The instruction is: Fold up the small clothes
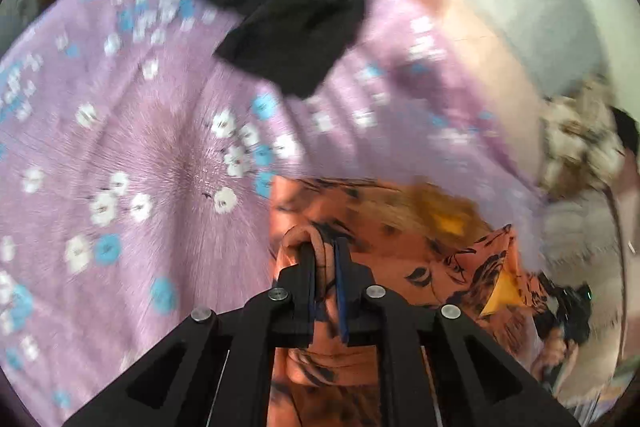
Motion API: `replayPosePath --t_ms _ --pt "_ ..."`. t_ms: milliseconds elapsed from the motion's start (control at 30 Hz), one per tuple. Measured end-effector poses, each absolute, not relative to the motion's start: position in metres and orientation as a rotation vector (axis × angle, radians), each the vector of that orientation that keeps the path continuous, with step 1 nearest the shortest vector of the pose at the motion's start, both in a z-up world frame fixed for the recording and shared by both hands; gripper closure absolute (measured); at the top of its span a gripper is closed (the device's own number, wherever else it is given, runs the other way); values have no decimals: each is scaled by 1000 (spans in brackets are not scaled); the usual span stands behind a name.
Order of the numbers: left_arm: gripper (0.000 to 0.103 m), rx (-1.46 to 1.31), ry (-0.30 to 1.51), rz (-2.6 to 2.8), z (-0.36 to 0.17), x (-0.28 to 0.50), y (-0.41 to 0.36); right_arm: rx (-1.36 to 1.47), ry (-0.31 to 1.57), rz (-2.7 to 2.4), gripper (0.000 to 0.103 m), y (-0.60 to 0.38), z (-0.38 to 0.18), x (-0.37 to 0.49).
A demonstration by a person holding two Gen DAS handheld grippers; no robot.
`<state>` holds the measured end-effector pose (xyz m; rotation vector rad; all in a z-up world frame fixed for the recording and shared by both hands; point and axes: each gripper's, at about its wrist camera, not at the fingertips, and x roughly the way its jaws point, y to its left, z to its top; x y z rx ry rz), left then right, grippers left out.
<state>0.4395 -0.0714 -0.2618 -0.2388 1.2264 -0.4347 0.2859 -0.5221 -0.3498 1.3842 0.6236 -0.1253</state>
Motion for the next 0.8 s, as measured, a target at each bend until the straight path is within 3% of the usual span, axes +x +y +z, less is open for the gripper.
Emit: replayPosePath --t_ms 167,200,233,267,300,367,467,533,633,800 --pt "92 -398 1177 -422 -291 441 -58 1418 631 -128 74 -535 -380 301" --pt "92 -446 1145 -435 -288 437 -50 1419 598 -126 60 -541 -378 295" --pt "91 -517 1110 -450 -283 432 -40 1405 554 -143 29 -547 -372 286" --pt "85 -578 1075 -453 -279 426 -31 1395 498 -170 20 -553 -366 274" --pt "78 -610 1036 -425 -273 419 -23 1403 430 -199 17 -556 -361 260" --pt "39 -627 942 -337 -253 399 -8 1440 332 -219 17 -559 -352 239" --pt "33 -598 829 -274 -217 354 0 1338 397 -152 23 -538 -323 242" --pt "27 -484 867 -244 -208 336 -14 1147 543 -96 40 -501 -295 260" --pt "27 -334 936 -306 -215 302 -45 949 745 -16 61 -440 -282 287" --pt "27 -142 1104 -368 -267 287 -90 687 1011 16 63 -352 -307 317"
